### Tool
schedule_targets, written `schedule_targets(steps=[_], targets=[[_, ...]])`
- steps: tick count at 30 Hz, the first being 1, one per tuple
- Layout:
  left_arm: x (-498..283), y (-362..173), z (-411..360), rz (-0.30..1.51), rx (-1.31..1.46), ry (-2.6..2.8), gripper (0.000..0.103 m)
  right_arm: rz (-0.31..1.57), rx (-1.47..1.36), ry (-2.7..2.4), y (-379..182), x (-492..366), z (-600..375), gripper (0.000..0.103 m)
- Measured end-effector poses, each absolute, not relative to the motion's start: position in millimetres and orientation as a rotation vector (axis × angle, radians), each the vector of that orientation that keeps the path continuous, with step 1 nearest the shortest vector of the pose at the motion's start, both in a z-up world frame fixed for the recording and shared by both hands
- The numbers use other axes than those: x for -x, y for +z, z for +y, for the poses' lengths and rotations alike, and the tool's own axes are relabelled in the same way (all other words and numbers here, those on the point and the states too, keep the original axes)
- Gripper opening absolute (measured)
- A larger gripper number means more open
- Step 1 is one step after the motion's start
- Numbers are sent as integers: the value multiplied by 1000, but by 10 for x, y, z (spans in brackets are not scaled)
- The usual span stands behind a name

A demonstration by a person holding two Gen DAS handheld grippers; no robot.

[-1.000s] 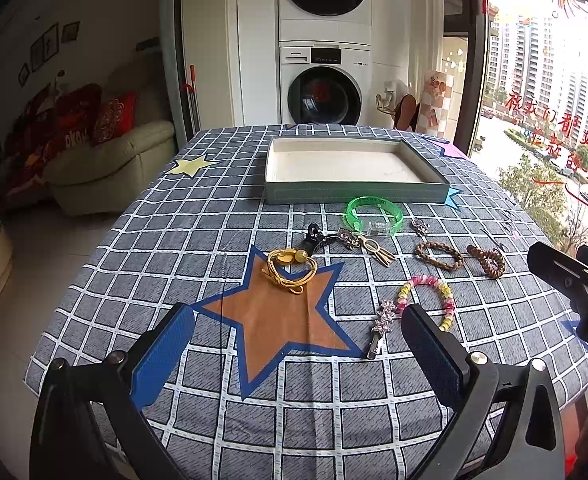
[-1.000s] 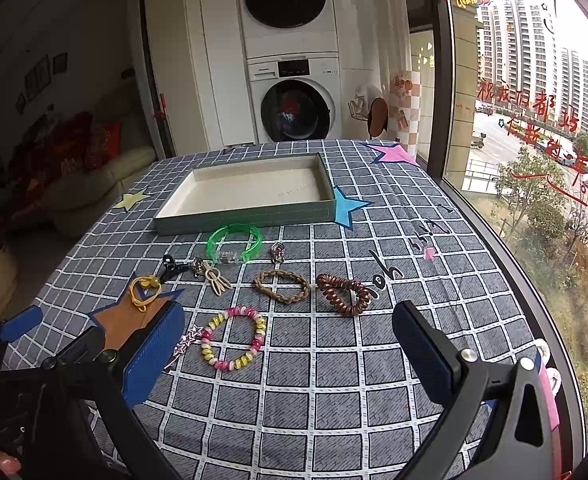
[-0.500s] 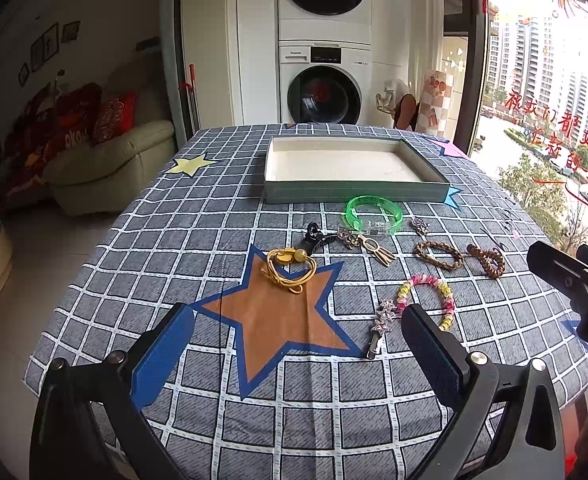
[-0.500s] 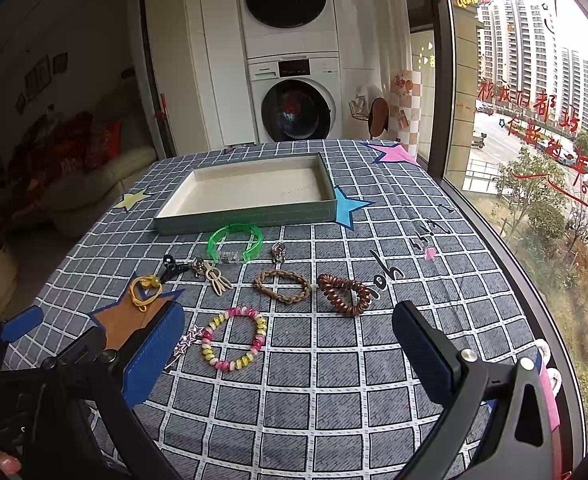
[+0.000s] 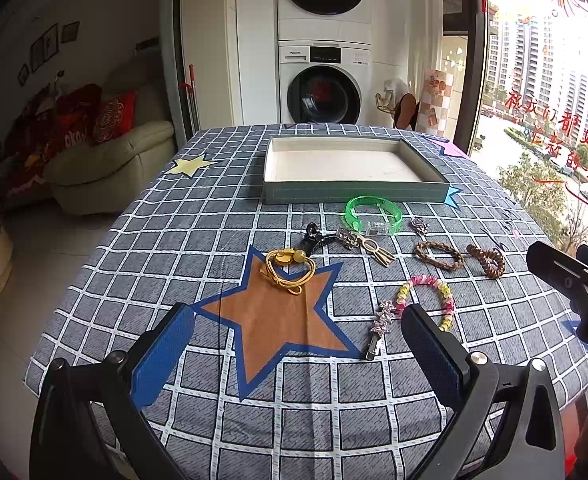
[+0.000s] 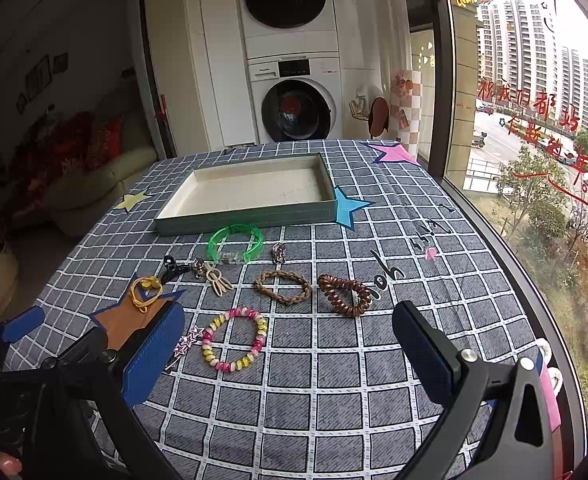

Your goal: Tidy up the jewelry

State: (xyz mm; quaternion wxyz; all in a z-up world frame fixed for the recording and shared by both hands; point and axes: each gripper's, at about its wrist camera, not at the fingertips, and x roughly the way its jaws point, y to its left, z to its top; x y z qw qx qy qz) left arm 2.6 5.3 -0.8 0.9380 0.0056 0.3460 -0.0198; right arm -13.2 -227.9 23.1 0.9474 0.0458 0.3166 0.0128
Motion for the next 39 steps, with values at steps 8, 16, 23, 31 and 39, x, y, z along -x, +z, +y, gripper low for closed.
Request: schedule_targets(steps=[8,16,23,31,39], targets=[[-87,-24,67,720,-17,-41,103,650,-90,30,216,114,-2273,103],[-379,-159,260,808,31,-32,103,697,-80,4,157,-42,-2470,103],[-802,-370,434,910,112,-34,103,814,-111,-56,17,-391,-2889,103],[-1195,-485,401,923,93,-35,103,958,-212,-79,-277,-829,-3222,103],[-1408,-645,328,967,44,-34,92,1043,-173,-69,-529,-1080,-3193,83]])
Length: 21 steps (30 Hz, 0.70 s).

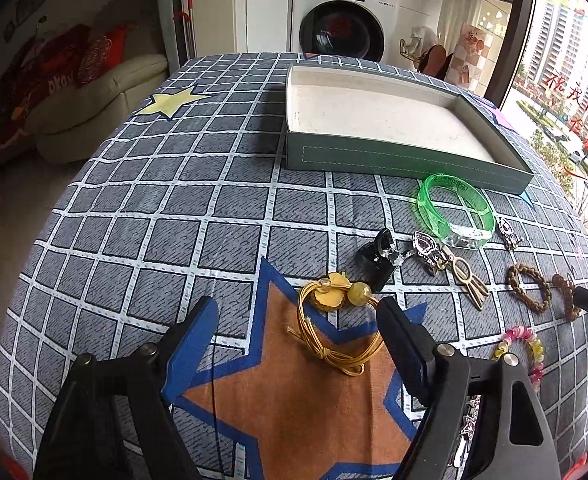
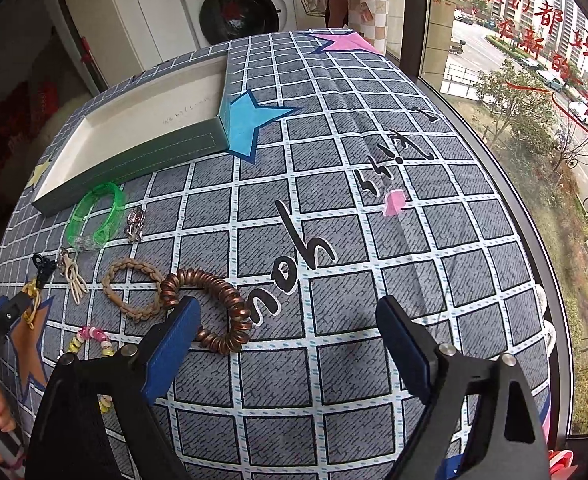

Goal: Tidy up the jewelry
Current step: 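Grasp the yellow cord bracelet with left tool while right tool grasps brown coiled hair tie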

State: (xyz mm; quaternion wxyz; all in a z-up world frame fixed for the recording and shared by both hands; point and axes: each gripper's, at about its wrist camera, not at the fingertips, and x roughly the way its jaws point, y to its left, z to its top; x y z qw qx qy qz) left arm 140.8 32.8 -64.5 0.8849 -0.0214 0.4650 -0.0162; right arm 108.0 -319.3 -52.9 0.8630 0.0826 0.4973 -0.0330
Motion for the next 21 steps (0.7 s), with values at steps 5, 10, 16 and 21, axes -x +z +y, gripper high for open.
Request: schedule_targets(steps=[5,10,16,21], targets=[[-1453,-721,287,975,27,-32,91,1052,-59,-57,-600,-1137,-3016,73],[-1424,-695,174,945,-19,-67,40,1042,0,-25,-582,-1097,-2880,50],[-1392,-641,244,953,68,-149,15,1040,-3,1,-546,-1027,-2810,14],[-1322,-497,276,929,92,-187,15,1027,-102,39,-455,-1003,-2907,13]])
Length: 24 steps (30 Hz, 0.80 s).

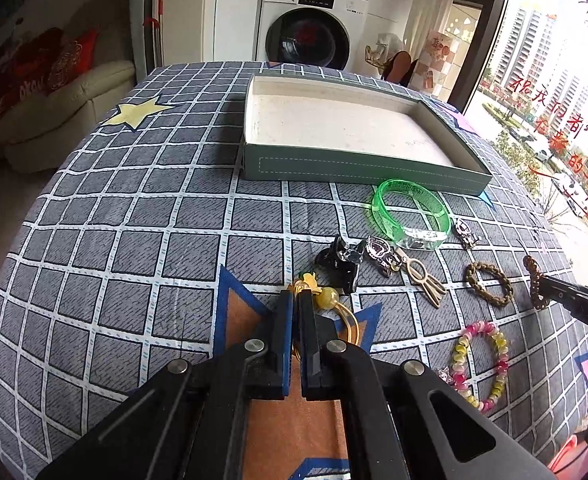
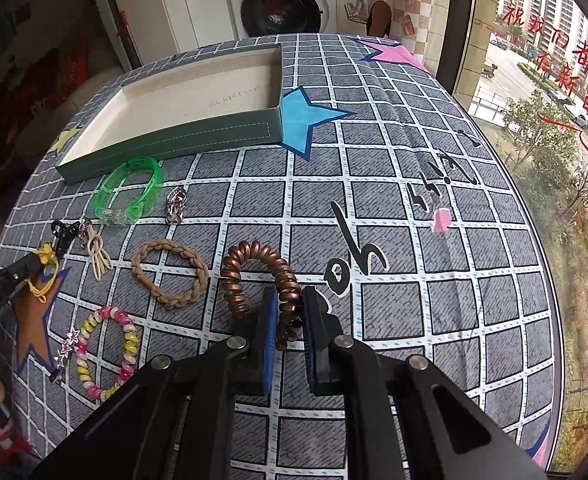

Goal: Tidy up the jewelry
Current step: 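Grasp the yellow cord bracelet with left tool while right tool grasps brown coiled hair tie, then carry both items into the white tray and open both tools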

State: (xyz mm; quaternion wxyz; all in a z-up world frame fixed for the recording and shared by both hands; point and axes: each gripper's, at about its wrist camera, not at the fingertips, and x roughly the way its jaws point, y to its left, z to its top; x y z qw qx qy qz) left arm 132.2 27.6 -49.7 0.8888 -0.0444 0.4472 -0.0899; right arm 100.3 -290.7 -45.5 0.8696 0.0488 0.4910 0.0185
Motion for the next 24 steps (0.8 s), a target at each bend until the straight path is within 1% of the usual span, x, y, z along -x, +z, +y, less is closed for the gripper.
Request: schedule_targets(steps=[7,13,24], targets=[[-1344,-138,237,871,129,-258,15,976,-163,79,-185,-1102,-2997,13],[-1510,197,198,820,157,-313,15,939,-195,123,98,-1274,-2981,13],[-2193,619,-14,754,94,-344,15,879,-163,157,531,-2106,-2822,13]])
